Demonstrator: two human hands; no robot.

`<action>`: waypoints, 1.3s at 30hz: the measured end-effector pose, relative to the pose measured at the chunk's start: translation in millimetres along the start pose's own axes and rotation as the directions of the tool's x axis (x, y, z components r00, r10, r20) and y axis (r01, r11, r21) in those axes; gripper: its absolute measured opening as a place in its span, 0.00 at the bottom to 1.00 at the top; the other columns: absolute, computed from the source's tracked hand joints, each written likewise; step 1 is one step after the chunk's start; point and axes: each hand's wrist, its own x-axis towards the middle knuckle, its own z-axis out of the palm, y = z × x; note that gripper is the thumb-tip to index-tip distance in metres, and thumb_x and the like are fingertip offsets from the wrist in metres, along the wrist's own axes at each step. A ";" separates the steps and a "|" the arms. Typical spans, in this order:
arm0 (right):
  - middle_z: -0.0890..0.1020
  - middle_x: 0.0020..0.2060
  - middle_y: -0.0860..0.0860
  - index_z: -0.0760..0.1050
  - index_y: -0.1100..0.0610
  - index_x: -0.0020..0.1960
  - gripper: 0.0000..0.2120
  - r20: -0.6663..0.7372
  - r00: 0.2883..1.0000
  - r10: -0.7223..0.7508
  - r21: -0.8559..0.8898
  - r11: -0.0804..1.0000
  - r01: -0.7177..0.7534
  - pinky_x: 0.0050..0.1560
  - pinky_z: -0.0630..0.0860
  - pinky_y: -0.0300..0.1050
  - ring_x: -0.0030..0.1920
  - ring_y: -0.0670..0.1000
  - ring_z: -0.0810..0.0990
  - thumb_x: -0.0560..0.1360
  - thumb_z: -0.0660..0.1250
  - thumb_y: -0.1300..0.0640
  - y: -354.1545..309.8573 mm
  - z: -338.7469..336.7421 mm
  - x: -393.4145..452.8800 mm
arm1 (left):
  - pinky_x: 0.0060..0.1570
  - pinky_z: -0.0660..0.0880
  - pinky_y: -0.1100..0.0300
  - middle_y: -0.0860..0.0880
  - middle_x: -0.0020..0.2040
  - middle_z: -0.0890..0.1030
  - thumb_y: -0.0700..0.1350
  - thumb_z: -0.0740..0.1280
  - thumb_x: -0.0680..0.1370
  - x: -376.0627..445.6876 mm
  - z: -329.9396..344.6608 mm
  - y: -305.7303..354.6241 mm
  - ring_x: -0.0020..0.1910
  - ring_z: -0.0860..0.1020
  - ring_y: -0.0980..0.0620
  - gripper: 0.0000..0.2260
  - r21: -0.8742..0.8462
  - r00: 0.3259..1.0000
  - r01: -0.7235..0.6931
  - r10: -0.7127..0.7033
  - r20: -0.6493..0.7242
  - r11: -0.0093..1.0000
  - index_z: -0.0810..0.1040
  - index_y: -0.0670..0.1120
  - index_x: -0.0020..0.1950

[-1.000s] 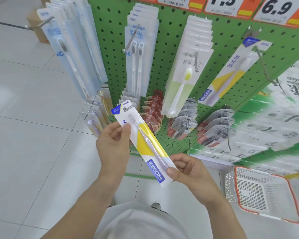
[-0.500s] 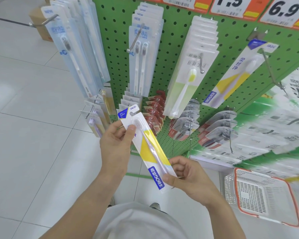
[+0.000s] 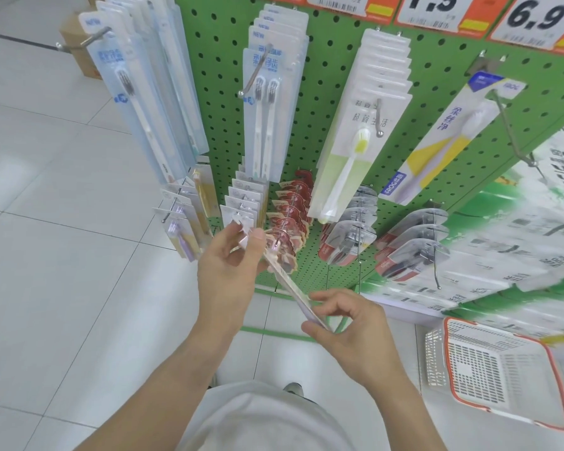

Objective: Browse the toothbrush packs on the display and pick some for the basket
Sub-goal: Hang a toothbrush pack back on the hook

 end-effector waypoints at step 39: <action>0.88 0.42 0.51 0.83 0.48 0.50 0.19 0.106 0.988 0.108 0.412 0.900 -0.143 0.34 0.74 0.39 0.36 0.47 0.79 0.65 0.82 0.65 -7.0 -2.5 -9.4 | 0.44 0.83 0.55 0.51 0.48 0.87 0.37 0.71 0.78 -8.5 2.9 -5.6 0.44 0.85 0.52 0.09 -0.024 0.997 0.048 -0.046 0.056 0.999 0.83 0.49 0.54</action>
